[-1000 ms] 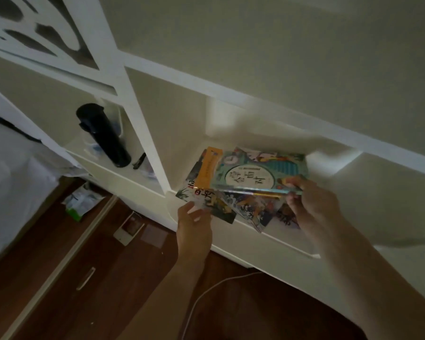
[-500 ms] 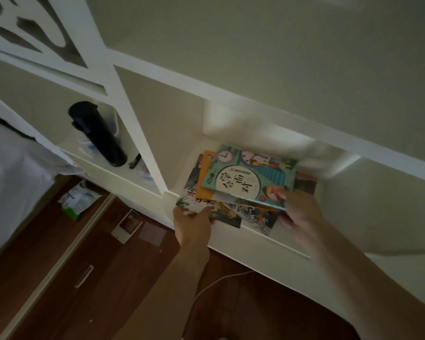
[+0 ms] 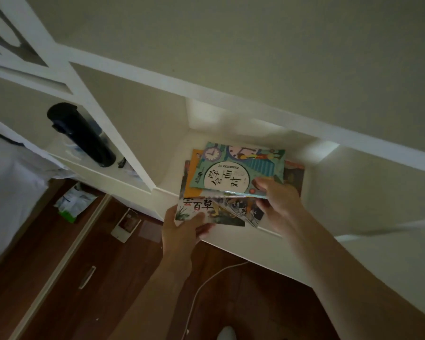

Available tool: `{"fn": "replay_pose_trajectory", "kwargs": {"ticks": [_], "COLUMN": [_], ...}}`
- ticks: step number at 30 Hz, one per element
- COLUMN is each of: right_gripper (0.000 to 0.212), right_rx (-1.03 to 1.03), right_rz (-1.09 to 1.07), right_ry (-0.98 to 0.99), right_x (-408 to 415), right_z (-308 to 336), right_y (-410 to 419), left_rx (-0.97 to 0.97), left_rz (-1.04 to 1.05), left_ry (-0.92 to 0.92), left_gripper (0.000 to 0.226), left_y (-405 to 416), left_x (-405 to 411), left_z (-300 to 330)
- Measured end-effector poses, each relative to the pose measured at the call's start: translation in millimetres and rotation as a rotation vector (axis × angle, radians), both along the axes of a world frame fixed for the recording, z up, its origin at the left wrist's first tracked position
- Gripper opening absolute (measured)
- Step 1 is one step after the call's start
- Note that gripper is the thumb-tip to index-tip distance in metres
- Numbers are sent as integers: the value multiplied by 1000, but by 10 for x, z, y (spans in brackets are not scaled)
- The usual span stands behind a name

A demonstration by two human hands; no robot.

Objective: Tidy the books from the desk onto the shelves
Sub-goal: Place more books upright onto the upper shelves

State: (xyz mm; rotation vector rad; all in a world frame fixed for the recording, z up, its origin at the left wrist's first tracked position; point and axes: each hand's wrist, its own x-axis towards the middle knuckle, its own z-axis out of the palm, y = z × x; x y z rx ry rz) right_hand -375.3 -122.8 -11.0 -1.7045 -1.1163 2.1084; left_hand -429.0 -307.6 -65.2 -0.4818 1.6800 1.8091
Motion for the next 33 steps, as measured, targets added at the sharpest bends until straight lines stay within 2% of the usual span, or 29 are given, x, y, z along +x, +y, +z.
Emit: {"fn": "replay_pose_trajectory", "kwargs": {"ticks": [2,5,6,9,11,12,13,15,18,20,23,25,28,30,33], "right_gripper": [21,36,38,40,46,48,48,43,31,35,57,56,46,39,40], "right_rx": [-76,-170,-203,-279,-311,-306,-288,-225,-93,-93,-128,-69,93,221,440], "right_rz": [-60,-16,-9,27,29,40,61,134,248,262,242,282,336,278,196], "right_ry": [94,240,283,351,376,383,379,326,227,258,298,264,216,166,123], "right_x": [160,404,488,736,894,962,1029,1146,1342,1519,1946,2286,2787,3151,3662], "right_z": [25,51,43,25,1,-12,-27,-38,-61,-50,-54,-67,18,45,58], "right_y": [-118,-393,-492,-821,-1006,-1079,-1141,-1224,-1193,-1064,-841,-747,-702,-626,-409], "left_rx": [2,-32,-27,-93,-201,-178,-102,45,131,136,133,137,108,60,18], "left_rz": [31,15,19,28,70,91,69,-46,-188,-226,-327,-465,-695,-833,-963], "left_ry": [-60,-64,-61,42,144,152,120,78,151,139,118,158,228,277,388], "left_gripper": [31,11,11,20,33,40,43,35,38,36,33,38,48,55,61], "left_y": [-46,-110,-112,-131,-189,-222,-253,-306,-378,-459,-601,-639,-545,-366,65], "left_x": [56,129,159,269,352,401,453,570,768,914,1182,1424,1860,2162,2572], "left_z": [12,18,44,63,76,123,171,280,413,462,558,611,636,606,611]}}
